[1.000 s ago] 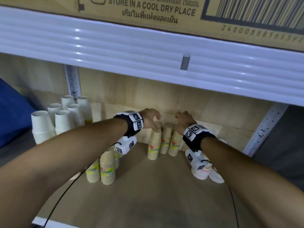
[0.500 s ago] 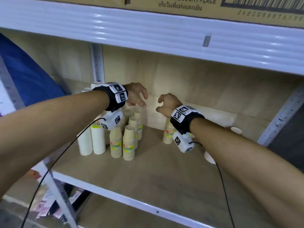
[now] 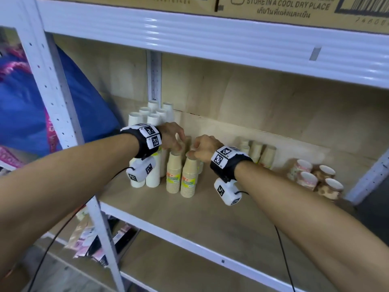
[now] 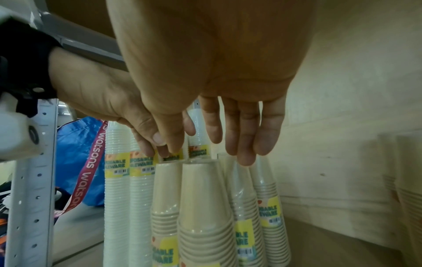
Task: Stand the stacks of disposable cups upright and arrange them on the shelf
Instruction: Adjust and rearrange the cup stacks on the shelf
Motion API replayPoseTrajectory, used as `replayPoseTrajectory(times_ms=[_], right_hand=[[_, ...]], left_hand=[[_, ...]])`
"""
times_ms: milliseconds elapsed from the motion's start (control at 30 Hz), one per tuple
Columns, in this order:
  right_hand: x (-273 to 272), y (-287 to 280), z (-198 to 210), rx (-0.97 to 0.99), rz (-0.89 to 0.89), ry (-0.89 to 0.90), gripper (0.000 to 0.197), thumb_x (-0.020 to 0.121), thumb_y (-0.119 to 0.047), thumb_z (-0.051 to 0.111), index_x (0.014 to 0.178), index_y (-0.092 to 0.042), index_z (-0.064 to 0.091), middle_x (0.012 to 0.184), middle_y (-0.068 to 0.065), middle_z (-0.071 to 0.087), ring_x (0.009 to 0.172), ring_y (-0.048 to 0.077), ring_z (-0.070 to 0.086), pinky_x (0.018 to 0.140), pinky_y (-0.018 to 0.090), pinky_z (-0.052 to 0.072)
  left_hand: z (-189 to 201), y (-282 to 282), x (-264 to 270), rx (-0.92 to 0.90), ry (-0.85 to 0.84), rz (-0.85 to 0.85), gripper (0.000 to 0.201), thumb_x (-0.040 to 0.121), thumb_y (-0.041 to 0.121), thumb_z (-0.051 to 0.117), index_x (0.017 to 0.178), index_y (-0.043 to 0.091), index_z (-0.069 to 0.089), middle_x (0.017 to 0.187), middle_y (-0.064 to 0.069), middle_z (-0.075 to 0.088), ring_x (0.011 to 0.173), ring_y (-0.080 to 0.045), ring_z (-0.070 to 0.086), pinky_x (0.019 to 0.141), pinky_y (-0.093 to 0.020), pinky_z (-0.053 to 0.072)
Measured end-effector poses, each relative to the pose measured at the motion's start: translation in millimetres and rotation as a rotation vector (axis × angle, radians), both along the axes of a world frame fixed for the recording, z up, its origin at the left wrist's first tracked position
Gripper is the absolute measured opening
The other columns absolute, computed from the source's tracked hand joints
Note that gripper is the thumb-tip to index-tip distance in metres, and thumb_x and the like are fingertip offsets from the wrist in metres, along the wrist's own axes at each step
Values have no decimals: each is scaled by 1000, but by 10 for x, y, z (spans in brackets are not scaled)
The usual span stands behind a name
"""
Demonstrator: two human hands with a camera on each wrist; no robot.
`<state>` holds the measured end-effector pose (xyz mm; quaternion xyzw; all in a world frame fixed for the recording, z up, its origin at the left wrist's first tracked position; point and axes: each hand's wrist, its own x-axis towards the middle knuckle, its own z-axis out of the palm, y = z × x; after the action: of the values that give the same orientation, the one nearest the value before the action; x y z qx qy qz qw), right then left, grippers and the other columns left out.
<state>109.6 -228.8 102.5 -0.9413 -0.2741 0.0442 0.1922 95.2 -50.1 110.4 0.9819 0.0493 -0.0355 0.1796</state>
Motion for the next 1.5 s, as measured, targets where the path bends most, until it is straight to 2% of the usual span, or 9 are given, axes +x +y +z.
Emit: replayPoseTrajectory(times_ms=[300,467,567,733,900,1133,1267,1400,1500], right_hand=[[-26,117,-114,-74,14,43,46,79,-34,73,108,2,66,110,19,67,93,30,65,76,36,52],[-2,152,-193,-79,11,44,40,79,-31,73,102,2,67,101,16,67,79,23,58,58,27,43],[16,159,-210,-70,11,50,38,80,-29,73,101,3,67,89,11,61,76,21,54,51,23,35],[38,167,-223,-64,7,49,33,80,-28,73,96,0,68,86,9,61,74,20,56,48,22,35],[47,130,-209,-51,20,40,36,80,-27,74,103,0,68,91,7,58,79,19,55,51,21,36],[98,-3,-197,-75,-34,52,45,76,-33,77,110,-6,64,103,9,64,82,20,58,55,23,40],[112,-134,-139,-98,-77,49,43,75,-30,78,109,-6,65,103,9,66,84,21,61,54,22,40],[157,-338,-84,-111,-112,31,38,75,-29,77,104,-4,69,101,10,68,87,22,65,66,28,51],[187,-538,-47,-113,-144,30,38,75,-30,76,102,-4,69,98,11,69,86,24,67,70,33,55]], left_hand=[[-231,-26,-12,-15,13,-62,45,80,25,79,120,20,61,96,5,57,66,-4,50,54,-20,40],[-266,-9,13,-10,46,-124,26,79,20,78,104,14,71,92,-2,69,85,-22,66,58,-23,52],[-270,2,25,-19,61,-124,27,78,19,79,104,14,72,96,-7,72,88,-26,69,59,-26,55],[-272,-7,52,1,102,-128,31,76,21,81,104,20,69,99,-3,71,96,-26,68,82,-36,57],[-249,-20,48,23,102,-129,37,75,21,81,110,17,69,104,-2,71,98,-25,68,82,-36,58],[-137,-194,77,23,128,-157,20,78,17,80,92,20,66,89,-1,67,72,-19,66,50,-21,49],[-70,-362,112,27,139,-179,20,78,19,81,90,19,66,87,-1,66,71,-22,68,52,-22,52],[-39,-529,191,-5,132,-197,28,76,19,83,100,14,69,95,-6,69,80,-27,72,67,-31,60],[-3,-670,244,-14,110,-208,22,76,19,83,91,17,67,84,-1,67,70,-21,69,58,-26,57]])
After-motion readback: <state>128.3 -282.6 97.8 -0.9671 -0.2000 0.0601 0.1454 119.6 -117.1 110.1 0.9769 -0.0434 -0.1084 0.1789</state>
